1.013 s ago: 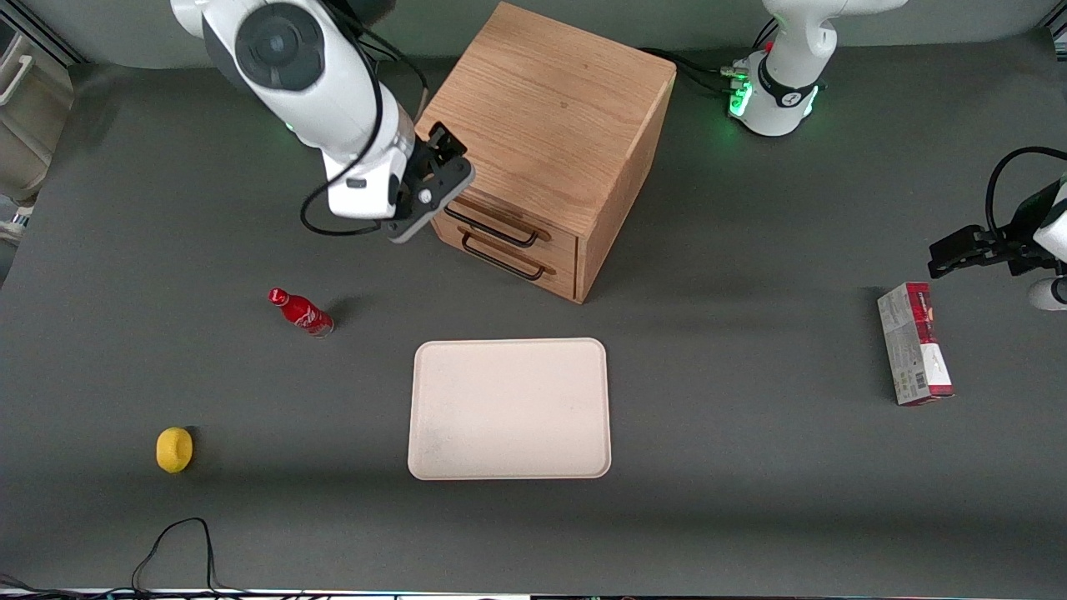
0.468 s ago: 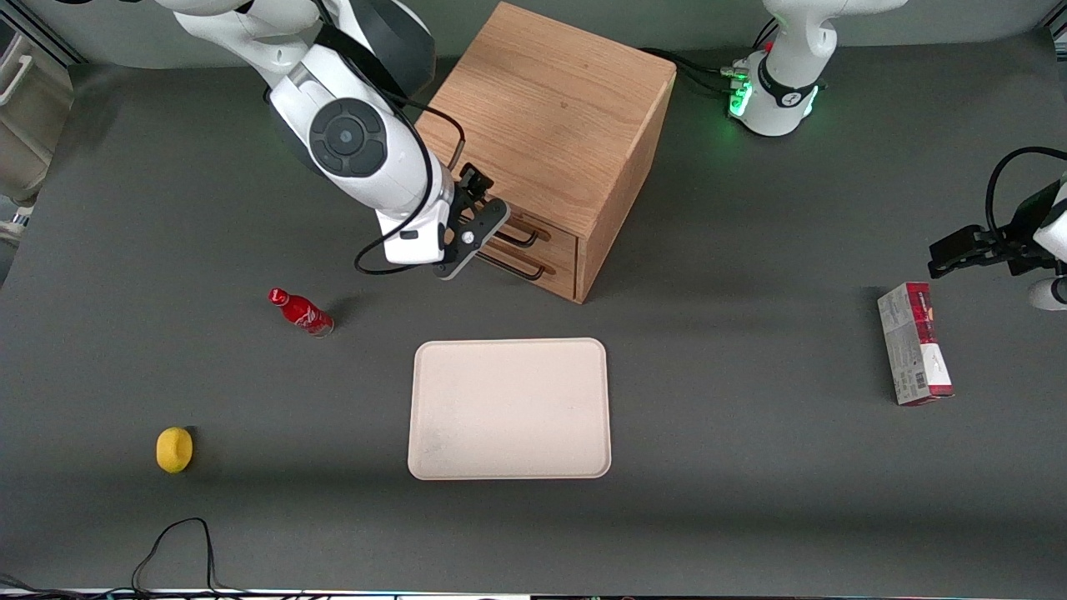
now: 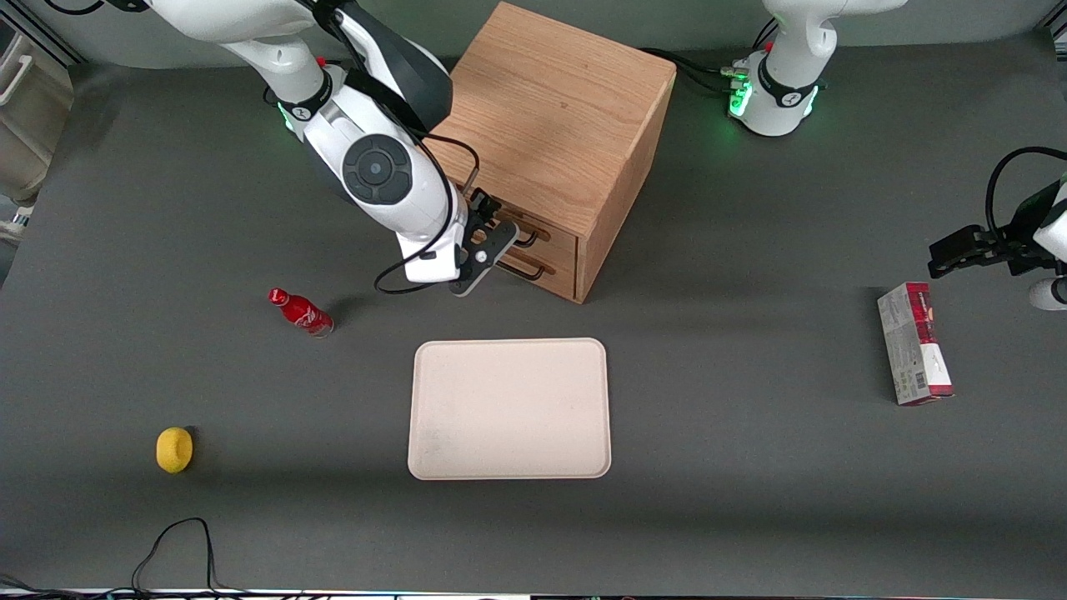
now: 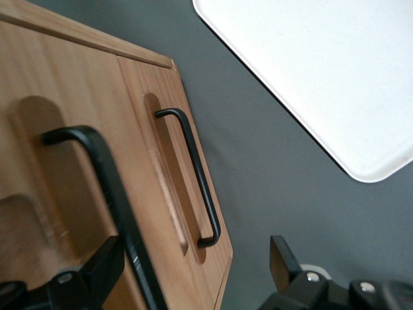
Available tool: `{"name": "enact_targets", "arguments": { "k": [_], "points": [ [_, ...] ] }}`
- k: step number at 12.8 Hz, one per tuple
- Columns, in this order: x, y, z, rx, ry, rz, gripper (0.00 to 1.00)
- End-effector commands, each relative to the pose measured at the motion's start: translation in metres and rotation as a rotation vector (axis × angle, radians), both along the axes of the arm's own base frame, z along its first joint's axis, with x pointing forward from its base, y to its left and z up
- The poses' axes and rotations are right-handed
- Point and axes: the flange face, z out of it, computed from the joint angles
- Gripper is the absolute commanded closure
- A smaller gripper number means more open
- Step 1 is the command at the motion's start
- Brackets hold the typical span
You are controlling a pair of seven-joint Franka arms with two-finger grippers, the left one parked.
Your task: Open upper drawer
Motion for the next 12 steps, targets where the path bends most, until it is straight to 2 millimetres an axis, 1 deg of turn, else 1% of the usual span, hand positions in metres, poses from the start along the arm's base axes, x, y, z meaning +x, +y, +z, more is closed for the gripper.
{"name": "enact_targets", "arguments": {
  "k": [1, 4, 5, 7, 9, 10, 12],
  "points": [
    [0.002, 0.001, -0.008, 0.003, -0.017, 0.028, 0.0],
    [0.003, 0.0, -0.011, -0.012, -0.028, 0.038, 0.0],
    [0.006, -0.002, -0.016, -0.029, -0.039, 0.049, 0.0],
    [0.012, -0.005, -0.019, -0.044, -0.054, 0.056, 0.0],
    [0.029, -0.011, -0.012, -0.034, -0.086, 0.072, 0.0],
    [0.036, -0.015, -0.012, -0.027, -0.088, 0.07, 0.0],
    [0.063, -0.032, -0.012, -0.013, -0.098, 0.042, 0.0]
  ]
}}
